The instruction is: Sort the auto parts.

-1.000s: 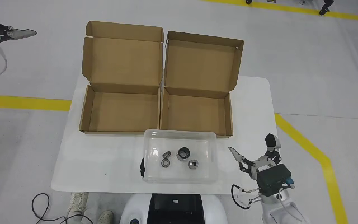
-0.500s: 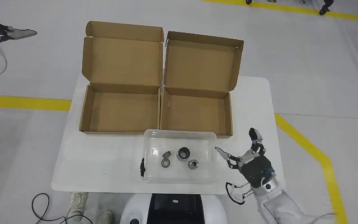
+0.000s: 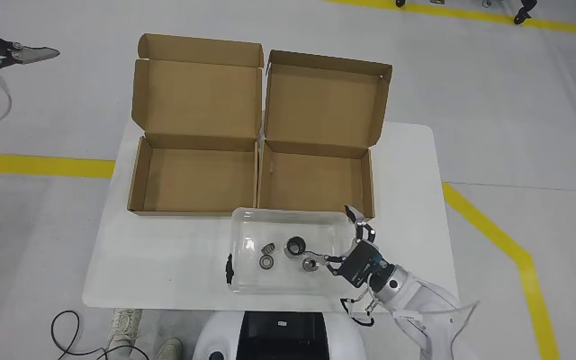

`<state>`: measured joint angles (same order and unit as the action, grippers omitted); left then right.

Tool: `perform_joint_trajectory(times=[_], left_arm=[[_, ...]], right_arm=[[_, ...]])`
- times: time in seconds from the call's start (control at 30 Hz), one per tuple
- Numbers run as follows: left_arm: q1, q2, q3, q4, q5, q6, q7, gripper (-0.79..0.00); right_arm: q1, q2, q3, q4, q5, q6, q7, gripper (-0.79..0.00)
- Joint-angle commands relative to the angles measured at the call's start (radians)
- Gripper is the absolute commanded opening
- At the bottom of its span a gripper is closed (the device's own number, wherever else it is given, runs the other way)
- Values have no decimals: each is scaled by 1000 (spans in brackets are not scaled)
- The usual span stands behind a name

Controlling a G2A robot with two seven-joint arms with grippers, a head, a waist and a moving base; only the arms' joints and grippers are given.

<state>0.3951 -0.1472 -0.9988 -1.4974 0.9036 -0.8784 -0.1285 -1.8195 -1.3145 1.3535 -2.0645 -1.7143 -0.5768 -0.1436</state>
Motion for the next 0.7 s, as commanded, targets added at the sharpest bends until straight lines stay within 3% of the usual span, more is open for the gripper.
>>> perform_joint_trajectory(times=[0.0,0.3,0.5,0.67], left_arm=[[0,0,0,0,0,0,0,0],[0,0,0,0,0,0,0,0],[0,0,0,0,0,0,0,0],[0,0,0,0,0,0,0,0]], right_arm=[[0,0,0,0,0,0,0,0],[2,0,-3,1,-3,-6,3,0],[127,15,-59,72,-10,-263,47,0],[215,21,-107,120,-17,-355,81,0]])
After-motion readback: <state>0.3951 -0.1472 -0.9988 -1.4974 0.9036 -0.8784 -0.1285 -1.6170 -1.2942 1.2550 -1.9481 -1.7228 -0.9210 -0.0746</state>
